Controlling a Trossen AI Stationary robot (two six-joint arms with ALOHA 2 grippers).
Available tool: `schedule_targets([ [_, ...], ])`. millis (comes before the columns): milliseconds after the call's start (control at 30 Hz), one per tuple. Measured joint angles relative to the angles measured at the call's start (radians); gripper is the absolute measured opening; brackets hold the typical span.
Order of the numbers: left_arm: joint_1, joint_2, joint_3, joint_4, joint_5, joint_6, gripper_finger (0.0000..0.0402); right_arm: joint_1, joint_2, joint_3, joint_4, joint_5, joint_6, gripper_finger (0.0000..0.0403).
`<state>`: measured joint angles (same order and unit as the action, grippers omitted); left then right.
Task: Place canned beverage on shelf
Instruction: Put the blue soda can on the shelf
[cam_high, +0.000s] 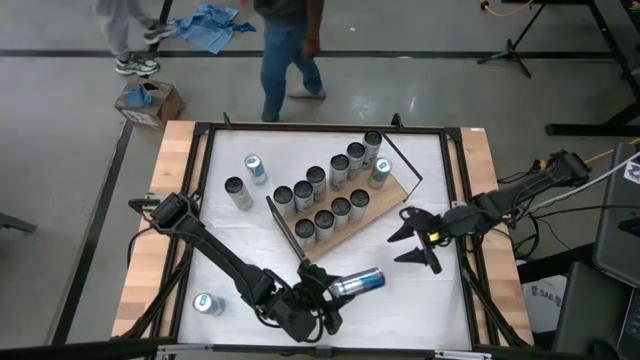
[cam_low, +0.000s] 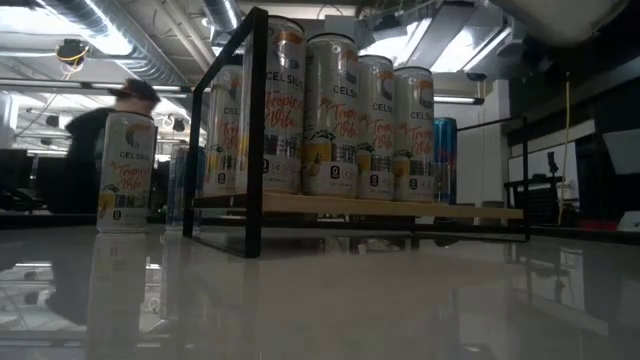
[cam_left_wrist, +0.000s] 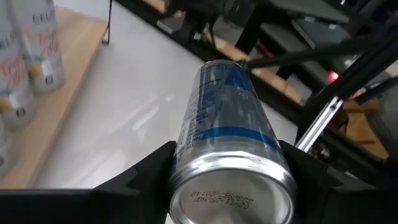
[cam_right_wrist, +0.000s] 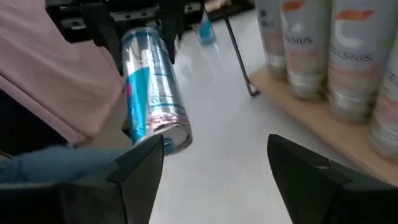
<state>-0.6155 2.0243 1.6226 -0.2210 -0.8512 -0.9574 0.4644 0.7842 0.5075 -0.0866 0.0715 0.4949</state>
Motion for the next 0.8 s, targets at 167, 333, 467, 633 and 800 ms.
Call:
schedule_targets([
  [167, 0.0, 0.0, 0.0, 0.062, -0.038, 0.052, 0.022, 0.0, 0.0, -0.089, 0.225, -0.045, -0.002, 0.0276],
  [333, 0.001, 0.0, 0.0, 0.068, -0.067, 0.053, 0.022, 0.0, 0.001, -0.111, 0.362, -0.093, -0.002, 0.0276],
  [467, 0.001, 0.0, 0.0, 0.111, -0.087, 0.095, 0.022, 0.0, 0.001, -0.111, 0.392, -0.108, -0.002, 0.0276],
  [633, 0.002, 0.0, 0.0, 0.168, -0.095, 0.159, 0.022, 0.0, 0.001, -0.111, 0.407, -0.09, 0.007, 0.0276],
  [800, 0.012, 0.0, 0.0, 0.193, -0.108, 0.188, 0.022, 0.0, 0.014, -0.111, 0.462, -0.09, 0.024, 0.0276],
])
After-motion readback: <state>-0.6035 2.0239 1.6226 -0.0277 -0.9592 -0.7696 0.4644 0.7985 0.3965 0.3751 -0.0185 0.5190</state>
